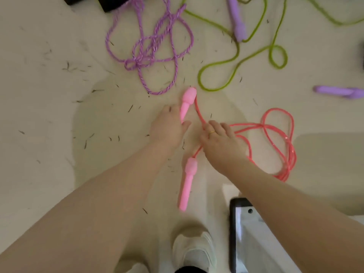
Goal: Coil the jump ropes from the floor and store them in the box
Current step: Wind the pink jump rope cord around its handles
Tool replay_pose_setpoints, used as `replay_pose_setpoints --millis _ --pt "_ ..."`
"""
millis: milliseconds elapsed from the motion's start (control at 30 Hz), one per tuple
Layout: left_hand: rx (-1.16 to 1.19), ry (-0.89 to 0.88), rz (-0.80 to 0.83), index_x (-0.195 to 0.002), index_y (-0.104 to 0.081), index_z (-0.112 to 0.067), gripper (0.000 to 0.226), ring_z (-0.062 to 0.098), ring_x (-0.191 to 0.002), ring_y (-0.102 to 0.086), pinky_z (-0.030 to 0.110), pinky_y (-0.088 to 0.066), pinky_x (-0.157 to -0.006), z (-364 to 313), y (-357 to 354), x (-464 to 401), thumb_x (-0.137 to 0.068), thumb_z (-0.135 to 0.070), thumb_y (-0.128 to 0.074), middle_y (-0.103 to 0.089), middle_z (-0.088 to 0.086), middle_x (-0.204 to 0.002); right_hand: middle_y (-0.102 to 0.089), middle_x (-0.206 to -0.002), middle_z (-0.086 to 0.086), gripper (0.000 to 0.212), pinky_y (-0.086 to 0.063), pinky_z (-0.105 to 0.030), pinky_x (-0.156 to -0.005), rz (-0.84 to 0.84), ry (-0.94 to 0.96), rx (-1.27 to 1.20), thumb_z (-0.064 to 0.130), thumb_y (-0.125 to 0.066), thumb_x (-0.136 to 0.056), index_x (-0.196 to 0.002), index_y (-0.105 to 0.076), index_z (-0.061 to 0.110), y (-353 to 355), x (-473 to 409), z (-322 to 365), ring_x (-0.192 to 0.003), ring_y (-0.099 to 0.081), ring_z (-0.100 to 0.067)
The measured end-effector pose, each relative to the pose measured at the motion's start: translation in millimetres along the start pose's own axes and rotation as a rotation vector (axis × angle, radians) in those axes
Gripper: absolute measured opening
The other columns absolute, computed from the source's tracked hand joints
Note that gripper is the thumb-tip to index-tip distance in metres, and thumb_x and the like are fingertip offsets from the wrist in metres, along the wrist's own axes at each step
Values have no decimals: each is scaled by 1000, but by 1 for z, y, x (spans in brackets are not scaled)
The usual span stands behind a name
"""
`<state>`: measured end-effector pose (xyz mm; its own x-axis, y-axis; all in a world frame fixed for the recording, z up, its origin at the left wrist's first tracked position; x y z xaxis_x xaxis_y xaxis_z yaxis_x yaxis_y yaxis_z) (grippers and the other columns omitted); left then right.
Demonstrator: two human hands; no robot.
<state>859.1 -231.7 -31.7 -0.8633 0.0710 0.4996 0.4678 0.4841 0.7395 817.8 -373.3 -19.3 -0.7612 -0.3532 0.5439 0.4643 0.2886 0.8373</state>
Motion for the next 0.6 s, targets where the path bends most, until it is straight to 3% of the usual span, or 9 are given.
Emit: replay_pose_setpoints --millis 67,133,200,267,367,433,600 --pt "3 -11 -24 -125 -44 -4 38 33 -108 -49 37 -36 -79 -4 -10 -12 -92 -20 -53 -51 15 -121 -69 -101 -13 21 -51 -41 -88 -86 5 53 13 -63 -61 -80 -71 11 -20 -5 -3 -101 -65 -29" --pt "5 7 0 -125 -42 -2 34 33 -104 -52 33 -30 -71 -8 -8 -13 -92 -11 -47 -53 16 -119 -69 -83 -6 18 -54 -35 -76 -105 48 70 11 -51 -63 -70 -68 14 -21 1 -8 -82 -67 -26" --pt "55 36 103 -121 -43 -2 30 32 -92 -51 29 -29 -67 -10 4 -3 -92 -7 -43 -54 16 -111 -68 -87 -2 30 -49 -31 -81 -45 79 46 5 -41 -71 -90 -63 13 -10 15 -12 -87 -63 -25" --pt "144 80 202 -112 -45 -5 22 28 -80 -47 30 -33 -65 -11 25 17 -90 -8 -43 -54 15 -100 -63 -109 -5 36 -38 -35 -97 200 76 -9 -1 -38 -84 -115 -51 9 -1 31 -15 -107 -57 -26" --pt "286 160 243 -90 -46 -13 6 19 -63 -44 29 -33 -54 -16 72 62 -90 -19 -45 -49 2 -76 -52 -119 -12 32 -45 -40 -93 455 -4 -175 0 -37 -89 -116 -52 7 33 63 -11 -109 -56 -32" --pt "348 146 237 -78 -45 -18 21 12 -57 -42 25 -32 -51 -25 110 99 -92 -33 -49 -46 -5 -67 -50 -116 -11 28 -48 -40 -86 413 -30 -300 4 -36 -90 -113 -51 8 80 83 -9 -105 -56 -30" --pt "533 42 118 -76 -54 -22 31 4 -51 -33 17 -27 -49 -66 243 186 -84 -52 -58 -40 -12 -52 -58 -95 -10 20 -41 -32 -75 203 -20 -490 22 -39 -97 -106 -55 13 263 142 -26 -92 -56 -27"
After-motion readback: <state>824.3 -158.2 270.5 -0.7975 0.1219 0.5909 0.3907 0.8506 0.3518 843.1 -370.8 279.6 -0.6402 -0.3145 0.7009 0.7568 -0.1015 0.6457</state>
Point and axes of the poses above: each hand's wrist, its own x-axis away from the middle knuckle, its own y-axis out of the back of the hand, z = x × y, the point moved 1 cm from there along -x, towards the middle knuckle
